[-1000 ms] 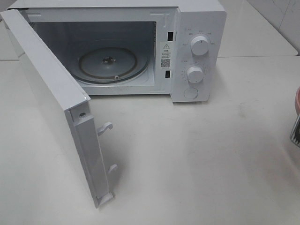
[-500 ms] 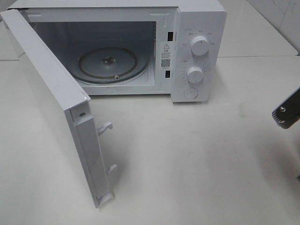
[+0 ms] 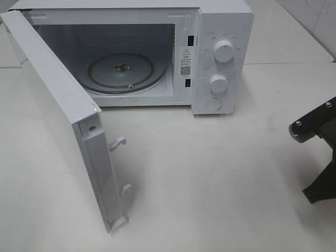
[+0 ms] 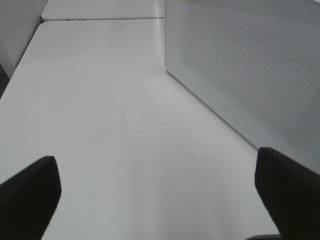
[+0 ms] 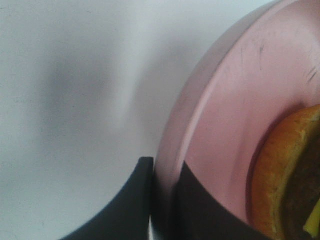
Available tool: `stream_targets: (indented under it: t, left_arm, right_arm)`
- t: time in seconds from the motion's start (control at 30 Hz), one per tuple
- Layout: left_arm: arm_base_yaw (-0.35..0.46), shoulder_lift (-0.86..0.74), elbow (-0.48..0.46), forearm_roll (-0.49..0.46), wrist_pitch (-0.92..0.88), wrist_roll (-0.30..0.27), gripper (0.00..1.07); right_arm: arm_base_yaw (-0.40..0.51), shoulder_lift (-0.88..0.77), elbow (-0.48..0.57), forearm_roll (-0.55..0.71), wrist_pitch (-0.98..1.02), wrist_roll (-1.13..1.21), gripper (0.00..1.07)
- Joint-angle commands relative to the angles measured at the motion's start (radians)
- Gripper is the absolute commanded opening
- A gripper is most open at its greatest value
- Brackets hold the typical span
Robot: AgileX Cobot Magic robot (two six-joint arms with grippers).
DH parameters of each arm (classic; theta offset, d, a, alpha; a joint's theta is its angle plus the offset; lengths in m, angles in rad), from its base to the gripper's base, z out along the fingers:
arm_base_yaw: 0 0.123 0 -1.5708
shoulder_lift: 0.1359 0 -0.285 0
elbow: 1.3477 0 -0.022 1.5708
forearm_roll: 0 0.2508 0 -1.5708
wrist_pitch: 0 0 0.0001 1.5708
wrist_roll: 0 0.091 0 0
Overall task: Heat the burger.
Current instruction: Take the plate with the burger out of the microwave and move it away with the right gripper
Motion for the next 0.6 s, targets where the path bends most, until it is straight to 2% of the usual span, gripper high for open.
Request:
stream_targets:
  t: [0.03,0.2,0.43,0.6]
  left_arm:
    - [-0.004,-0.017,0.003,-0.002,-0.016,-0.007,0.98]
    - [-0.004,-0.017,0.003,-0.002,-0.016,-0.007,0.98]
    - [-0.004,-0.017,0.003,-0.002,-0.016,-0.007,0.98]
    - [-0.004,-0.017,0.003,-0.002,-0.016,-0.007,0.98]
  right_arm:
    - [-0.002,0.040,-0.005,-0.068,0.031,0.042,0.00]
    - [-0.002,0.125,-0.005,-0.101,-0.007,0.116,0.01]
    - [-0.002,0.284,-0.007,-0.213,-0.010,0.342,0.05]
    - [-0.002,0.334,-0.007,-0.221,-0.060,0.361,0.06]
